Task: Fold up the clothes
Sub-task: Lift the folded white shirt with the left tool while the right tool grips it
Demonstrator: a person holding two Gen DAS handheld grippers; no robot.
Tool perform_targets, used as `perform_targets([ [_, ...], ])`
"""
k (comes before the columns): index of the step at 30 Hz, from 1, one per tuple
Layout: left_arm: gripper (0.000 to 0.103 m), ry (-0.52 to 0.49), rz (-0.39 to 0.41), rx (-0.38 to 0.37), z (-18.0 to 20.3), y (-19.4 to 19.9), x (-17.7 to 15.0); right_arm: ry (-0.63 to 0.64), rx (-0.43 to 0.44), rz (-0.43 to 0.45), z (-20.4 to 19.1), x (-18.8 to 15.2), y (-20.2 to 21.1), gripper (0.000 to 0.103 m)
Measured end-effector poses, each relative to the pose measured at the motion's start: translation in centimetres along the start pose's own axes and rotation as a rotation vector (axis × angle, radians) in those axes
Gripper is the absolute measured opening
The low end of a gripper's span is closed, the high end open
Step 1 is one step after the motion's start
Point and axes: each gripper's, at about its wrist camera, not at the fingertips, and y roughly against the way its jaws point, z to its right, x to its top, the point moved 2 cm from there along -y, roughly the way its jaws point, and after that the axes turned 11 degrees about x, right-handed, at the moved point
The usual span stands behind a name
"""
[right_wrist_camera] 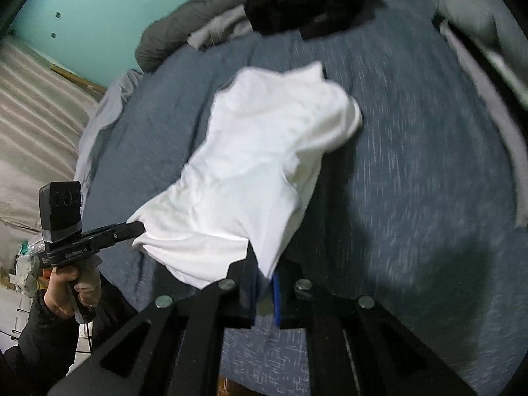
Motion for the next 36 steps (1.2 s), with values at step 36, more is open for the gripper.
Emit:
perform_targets([
  [36, 0.004, -0.161, 0.294, -0.074, 19.0, 9.7, 31.3, 0.241, -0.147, 0.313, -7.4, 30.1, 21.3, 0.006],
])
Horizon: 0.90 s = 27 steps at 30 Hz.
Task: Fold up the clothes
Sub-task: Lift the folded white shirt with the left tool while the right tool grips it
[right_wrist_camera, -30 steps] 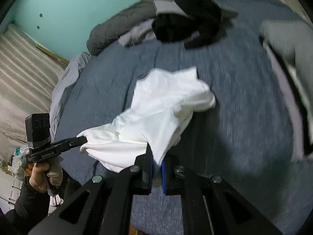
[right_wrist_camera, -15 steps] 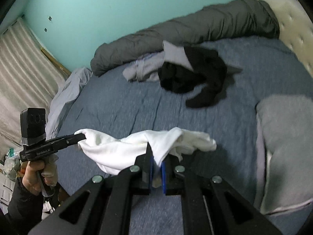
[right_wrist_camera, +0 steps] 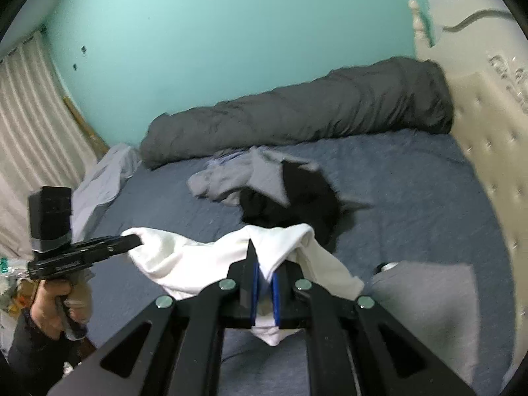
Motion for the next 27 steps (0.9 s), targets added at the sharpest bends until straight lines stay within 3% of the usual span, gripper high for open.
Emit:
perform_targets([
  [12, 0.004, -0.06, 0.038, 0.014, 8.7, -6.6, 7.3, 0.001, -0.145, 0.132, 9.2, 6.5, 5.4, 0.006],
  [20, 0.004, -0.086, 0.038, 0.03, 14.2, -12.7, 10.2, -0.023, -0.233, 0.195, 16.4, 7.7, 6.5, 0.006],
  [27, 0.004, -0.113, 0.033, 0.029, 17.1, -16.1, 11.1, -0.033, -0.279, 0.241, 20.2, 8.9, 8.0, 0.006],
])
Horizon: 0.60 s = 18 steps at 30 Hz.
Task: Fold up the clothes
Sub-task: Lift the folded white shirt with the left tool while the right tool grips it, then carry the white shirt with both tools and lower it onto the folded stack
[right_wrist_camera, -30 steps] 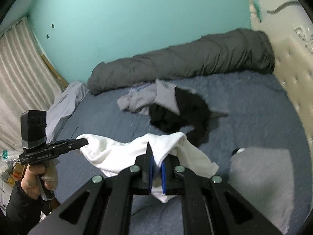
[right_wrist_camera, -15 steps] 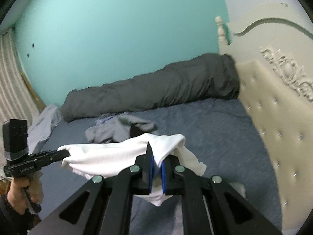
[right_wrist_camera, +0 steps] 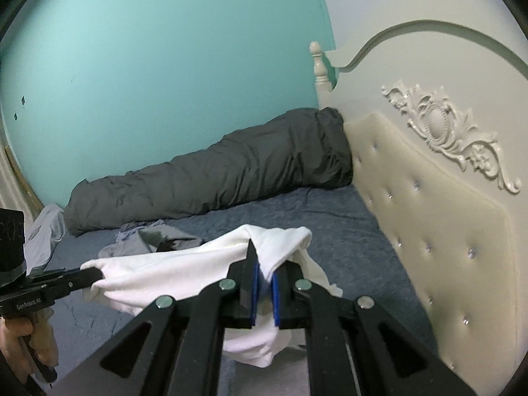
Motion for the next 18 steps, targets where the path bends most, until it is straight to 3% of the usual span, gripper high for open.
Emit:
perform_targets([
  [6, 0.004, -0.045, -0.053, -0.026, 2.1, -1.8, -3.0, 0.012, -0.022, -0.037, 2.5, -2.0, 0.3, 0.006],
  [18, 0.004, -0.158, -0.174, -0.104, 7.2, -0.9, -15.7, -0.07, 0.015, -0.18, 7.5, -14.6, 5.1, 0.006],
])
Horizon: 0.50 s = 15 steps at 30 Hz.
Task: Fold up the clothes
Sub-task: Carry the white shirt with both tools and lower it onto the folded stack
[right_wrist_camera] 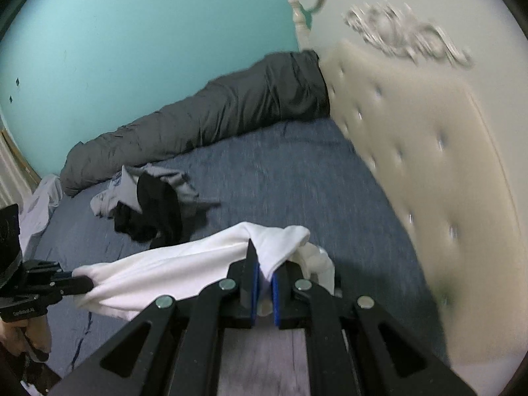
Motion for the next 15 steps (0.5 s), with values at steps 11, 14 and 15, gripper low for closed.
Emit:
perform_targets([
  [11, 0.004, 0.031, -0.091, -0.02, 3.0, -1.0, -9.1, -0.088, 0.056, -0.07, 1.7, -10.3, 2.1, 0.006],
  [14, 0.004, 0.054, -0.11, -0.025, 3.3, -1.1, -10.9, -0.094, 0.063, -0.086, 1.7, -11.8, 2.5, 0.006],
  [15, 0.004, 0.059, -0.115, -0.025, 3.4, -1.2, -11.4, -0.099, 0.068, -0.092, 1.7, -12.3, 2.6, 0.006],
])
